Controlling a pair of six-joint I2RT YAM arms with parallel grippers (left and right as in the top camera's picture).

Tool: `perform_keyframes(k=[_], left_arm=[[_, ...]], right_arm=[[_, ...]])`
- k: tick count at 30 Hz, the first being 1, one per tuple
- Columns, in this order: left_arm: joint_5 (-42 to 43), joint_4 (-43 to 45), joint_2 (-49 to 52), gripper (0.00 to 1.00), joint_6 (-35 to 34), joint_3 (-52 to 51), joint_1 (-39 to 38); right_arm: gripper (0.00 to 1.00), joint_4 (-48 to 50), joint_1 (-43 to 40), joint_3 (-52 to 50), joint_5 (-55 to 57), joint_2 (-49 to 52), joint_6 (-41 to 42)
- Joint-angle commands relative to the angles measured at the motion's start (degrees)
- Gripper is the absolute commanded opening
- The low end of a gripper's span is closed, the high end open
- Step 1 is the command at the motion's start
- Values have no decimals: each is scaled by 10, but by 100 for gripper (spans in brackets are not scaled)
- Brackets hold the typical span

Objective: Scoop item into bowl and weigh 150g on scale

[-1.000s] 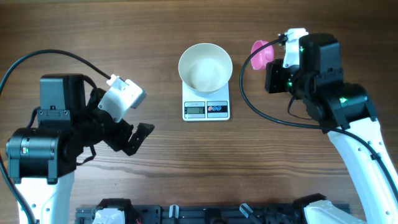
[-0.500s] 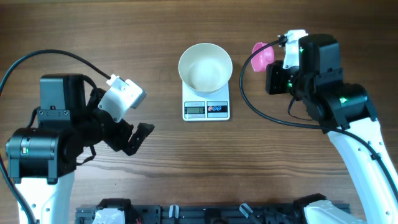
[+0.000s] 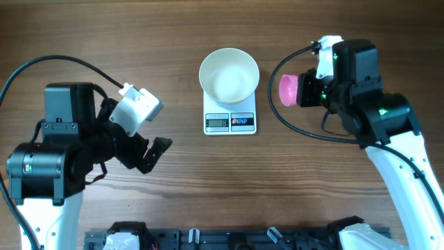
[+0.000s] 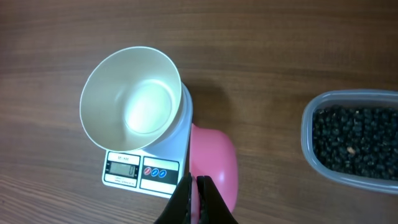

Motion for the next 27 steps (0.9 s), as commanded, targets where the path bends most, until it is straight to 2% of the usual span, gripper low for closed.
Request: perform_keyframes(k=[1, 8, 13, 19, 27], left_arm=[[13, -1, -2, 100, 11, 9, 4], [13, -1, -2, 100, 11, 9, 4], [13, -1, -2, 100, 11, 9, 4], [13, -1, -2, 100, 11, 9, 4], [13, -1, -2, 100, 11, 9, 4]], right_arm=[[4, 3, -1, 12, 14, -9, 11], [4, 36, -1, 12, 78, -9, 9], [4, 64, -1, 12, 81, -5, 13], [4, -1, -1, 12, 86, -22, 74], [4, -89, -1, 12, 160, -165, 108]])
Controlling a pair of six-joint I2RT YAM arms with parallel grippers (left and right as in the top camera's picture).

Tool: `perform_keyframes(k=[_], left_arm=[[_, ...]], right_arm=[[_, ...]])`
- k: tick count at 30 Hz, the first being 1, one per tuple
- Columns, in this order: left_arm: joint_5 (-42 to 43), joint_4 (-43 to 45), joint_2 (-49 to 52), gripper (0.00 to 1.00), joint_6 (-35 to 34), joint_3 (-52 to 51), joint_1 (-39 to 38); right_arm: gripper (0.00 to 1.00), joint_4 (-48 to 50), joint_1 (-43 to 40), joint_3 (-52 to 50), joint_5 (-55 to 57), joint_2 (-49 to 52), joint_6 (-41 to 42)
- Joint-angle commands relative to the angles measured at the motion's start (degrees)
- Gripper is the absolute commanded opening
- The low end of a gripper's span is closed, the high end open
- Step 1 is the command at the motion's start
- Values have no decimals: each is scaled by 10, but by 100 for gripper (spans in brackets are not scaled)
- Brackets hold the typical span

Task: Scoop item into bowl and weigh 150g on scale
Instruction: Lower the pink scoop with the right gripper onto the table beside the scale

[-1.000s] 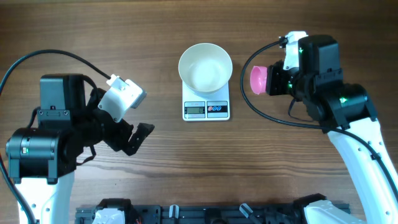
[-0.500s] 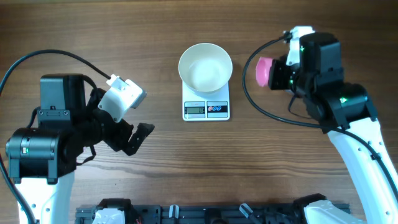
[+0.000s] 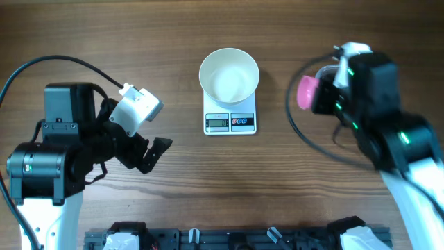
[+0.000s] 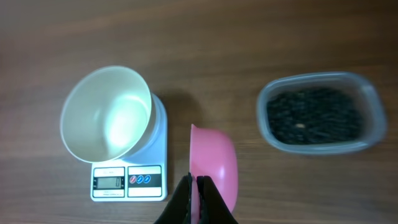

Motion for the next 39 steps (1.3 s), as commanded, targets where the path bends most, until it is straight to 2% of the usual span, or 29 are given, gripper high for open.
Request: perform_keyframes(k=[1, 4, 9, 12, 17, 26, 28, 31, 36, 39], left_arm=[[13, -1, -2, 100, 11, 9, 4], [13, -1, -2, 100, 11, 9, 4], [13, -1, -2, 100, 11, 9, 4], [13, -1, -2, 100, 11, 9, 4], [13, -1, -2, 100, 11, 9, 4], [13, -1, -2, 100, 11, 9, 4], [13, -1, -2, 100, 11, 9, 4], [13, -1, -2, 100, 11, 9, 4], [13, -1, -2, 100, 11, 9, 4], [13, -1, -2, 100, 11, 9, 4]], right_arm=[[4, -48, -1, 11, 78, -85, 46], [4, -77, -1, -7, 90, -116, 88], [4, -56, -1, -129, 74, -134, 156], [4, 24, -1, -202, 39, -134, 173], [4, 126, -1, -268, 8, -122, 139], [4, 212, -1, -294, 14, -25, 42], [4, 213, -2, -294, -9, 6, 79], [4, 216, -12, -294, -105, 35, 146], [4, 217, -42, -294, -212, 18, 146], [4, 179, -73, -294, -255, -8, 145]])
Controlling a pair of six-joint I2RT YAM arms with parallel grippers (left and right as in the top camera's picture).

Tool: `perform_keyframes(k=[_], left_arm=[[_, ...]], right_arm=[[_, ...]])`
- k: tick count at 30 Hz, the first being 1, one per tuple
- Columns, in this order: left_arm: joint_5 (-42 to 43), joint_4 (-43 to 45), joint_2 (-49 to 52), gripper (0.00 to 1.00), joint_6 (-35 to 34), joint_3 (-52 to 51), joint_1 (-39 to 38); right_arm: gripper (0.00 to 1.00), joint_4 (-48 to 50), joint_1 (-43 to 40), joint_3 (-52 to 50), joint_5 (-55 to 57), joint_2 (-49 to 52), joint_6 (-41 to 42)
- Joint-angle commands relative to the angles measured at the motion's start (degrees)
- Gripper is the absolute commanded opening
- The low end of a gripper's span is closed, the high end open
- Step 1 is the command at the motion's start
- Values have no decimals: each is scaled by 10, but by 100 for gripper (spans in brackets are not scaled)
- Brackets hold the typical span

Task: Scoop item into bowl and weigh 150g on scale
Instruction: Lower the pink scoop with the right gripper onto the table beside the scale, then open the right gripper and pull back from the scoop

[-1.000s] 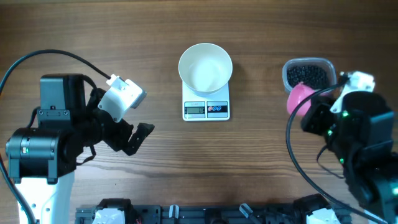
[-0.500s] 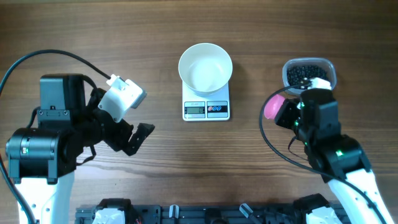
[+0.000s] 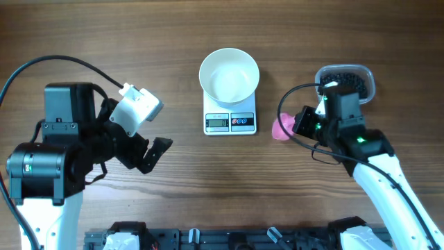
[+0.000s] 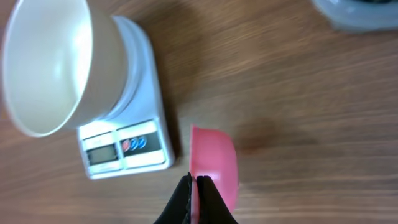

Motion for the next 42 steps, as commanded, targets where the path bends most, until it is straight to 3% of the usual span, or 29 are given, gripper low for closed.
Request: perform_keyframes(k=[1, 6, 9, 17, 28, 39, 42], left_arm=[[9, -1, -2, 100, 11, 9, 4], [9, -1, -2, 100, 11, 9, 4], [9, -1, -2, 100, 11, 9, 4], [9, -1, -2, 100, 11, 9, 4], [9, -1, -2, 100, 11, 9, 4], [9, -1, -2, 100, 11, 9, 4], [9, -1, -2, 100, 11, 9, 4]], right_arm=[[4, -39, -40, -2, -103, -42, 3], [4, -76, -92, -3, -271, -70, -149], [4, -78, -99, -10, -369, -62, -197], [4, -31, -91, -40, -503, 23, -256], [4, 53, -41, -40, -451, 159, -258], [4, 54, -41, -41, -380, 175, -269], [4, 35, -45, -41, -266, 175, -197]])
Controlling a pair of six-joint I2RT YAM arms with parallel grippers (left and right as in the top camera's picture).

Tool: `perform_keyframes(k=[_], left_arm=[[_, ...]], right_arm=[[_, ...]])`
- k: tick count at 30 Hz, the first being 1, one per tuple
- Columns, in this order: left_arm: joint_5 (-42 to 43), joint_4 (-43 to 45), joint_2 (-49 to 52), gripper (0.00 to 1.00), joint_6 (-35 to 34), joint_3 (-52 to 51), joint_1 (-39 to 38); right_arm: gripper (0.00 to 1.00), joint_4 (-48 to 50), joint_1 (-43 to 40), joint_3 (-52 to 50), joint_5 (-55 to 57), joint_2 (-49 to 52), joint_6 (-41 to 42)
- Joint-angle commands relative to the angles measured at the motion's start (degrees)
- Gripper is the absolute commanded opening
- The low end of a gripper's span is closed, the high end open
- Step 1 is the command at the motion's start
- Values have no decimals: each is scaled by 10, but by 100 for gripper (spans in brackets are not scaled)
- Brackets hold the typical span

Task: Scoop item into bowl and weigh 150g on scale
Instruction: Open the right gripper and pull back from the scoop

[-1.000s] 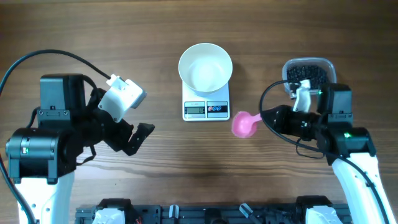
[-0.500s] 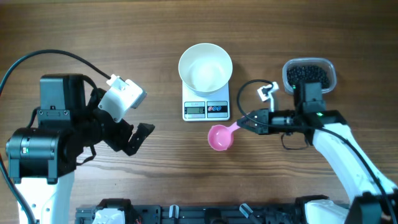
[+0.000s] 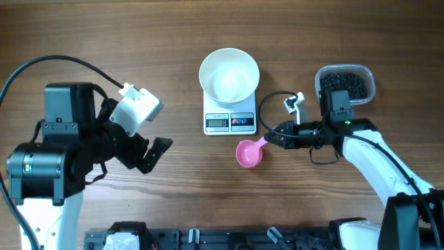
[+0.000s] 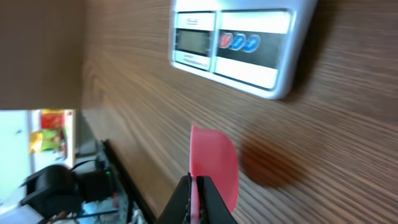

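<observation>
A white bowl (image 3: 229, 76) stands empty on the white scale (image 3: 229, 122), whose display (image 4: 189, 40) also shows in the right wrist view. My right gripper (image 3: 272, 137) is shut on the handle of a pink scoop (image 3: 248, 153), which hangs low over the table just in front of the scale's right corner; the scoop (image 4: 214, 165) looks empty. A clear tub of dark beans (image 3: 345, 85) sits to the right, behind the right arm. My left gripper (image 3: 158, 151) is open at the left, holding nothing.
The black rail of the arm bases (image 3: 229, 239) runs along the near table edge. A black cable (image 3: 295, 97) loops above the right wrist, between the scale and the bean tub.
My right gripper has turned and shifted left and nearer, so the pink scoop went from beside the scale's right edge to just in front of its right corner. The left arm is unchanged.
The right gripper held the pink scoop to the right of the bowl and scale. It then was a little further right, covering the bean tub, then lower beside the scale with the tub uncovered, and now in front of the scale. The bowl stayed empty throughout.
</observation>
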Motion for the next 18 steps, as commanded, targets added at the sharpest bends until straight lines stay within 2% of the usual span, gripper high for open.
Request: perform_keyframes(k=[1, 7, 15, 18], left_arm=[[9, 0, -2, 100, 11, 9, 4], [9, 0, -2, 100, 11, 9, 4], [9, 0, -2, 100, 11, 9, 4], [9, 0, -2, 100, 11, 9, 4]], right_arm=[[4, -12, -8, -3, 141, 4, 75], [4, 38, -78, -3, 67, -46, 94], [4, -19, -244, -3, 51, -244, 100], [4, -28, -277, -3, 42, -309, 146]])
